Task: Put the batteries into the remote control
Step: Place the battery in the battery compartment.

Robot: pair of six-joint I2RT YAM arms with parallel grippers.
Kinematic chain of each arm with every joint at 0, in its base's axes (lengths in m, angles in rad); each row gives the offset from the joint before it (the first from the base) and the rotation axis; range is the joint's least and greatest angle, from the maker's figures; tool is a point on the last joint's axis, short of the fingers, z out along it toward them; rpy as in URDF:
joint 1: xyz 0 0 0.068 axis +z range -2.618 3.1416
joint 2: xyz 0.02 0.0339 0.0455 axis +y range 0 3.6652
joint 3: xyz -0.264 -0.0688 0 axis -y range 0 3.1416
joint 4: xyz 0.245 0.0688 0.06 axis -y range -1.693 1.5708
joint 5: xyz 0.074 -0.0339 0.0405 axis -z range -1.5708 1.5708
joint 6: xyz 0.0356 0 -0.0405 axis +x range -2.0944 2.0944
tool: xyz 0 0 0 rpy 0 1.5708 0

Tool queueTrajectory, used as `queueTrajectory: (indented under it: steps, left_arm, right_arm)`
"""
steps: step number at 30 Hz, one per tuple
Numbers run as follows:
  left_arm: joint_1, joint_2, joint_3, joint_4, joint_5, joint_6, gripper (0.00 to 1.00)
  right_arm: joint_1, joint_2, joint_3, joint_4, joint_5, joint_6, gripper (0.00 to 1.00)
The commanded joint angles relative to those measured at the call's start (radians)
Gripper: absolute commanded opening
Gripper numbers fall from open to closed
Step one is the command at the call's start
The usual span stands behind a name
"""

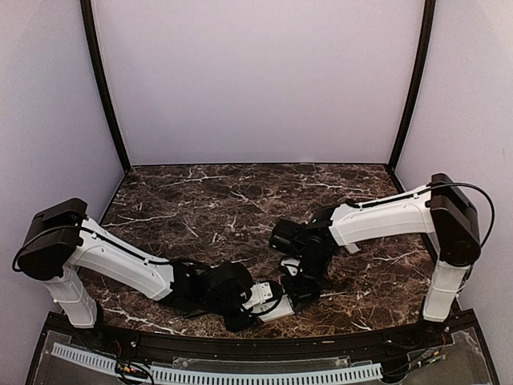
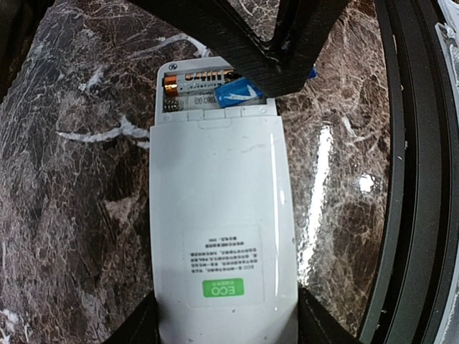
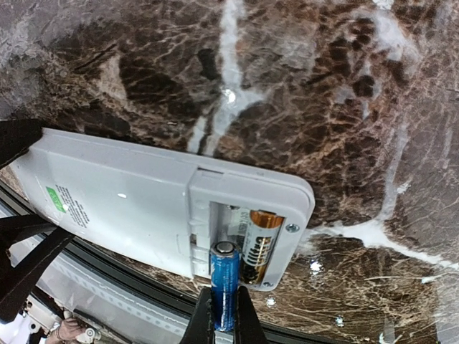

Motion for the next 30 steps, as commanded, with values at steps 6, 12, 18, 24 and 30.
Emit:
queueTrajectory:
  steps: [6,12,18,24,30]
  left_arm:
    - [-0.011,0.047,-0.057,-0.037,-0.006,0.032,0.41]
    - [-0.019,0.04,-0.062,-0.024,-0.011,0.035,0.42]
    - [-0.024,0.038,-0.065,-0.014,0.001,0.045,0.43]
    - [-0.024,0.037,-0.07,-0.01,0.01,0.044,0.43]
    - [-0.024,0.037,-0.077,0.003,0.015,0.036,0.43]
  right_arm:
    - [0.003,0.1,0.101,-0.116,0.013,-0.041,0.0]
    - [-0.009,0.139,0.116,-0.136,0.012,-0.059,0.0]
    - [-0.031,0.195,0.175,-0.14,0.02,-0.083,0.0]
    - [-0.047,0.231,0.205,-0.144,0.049,-0.09,0.0]
    - [-0.055,0.208,0.223,-0.093,0.097,-0.051,0.0]
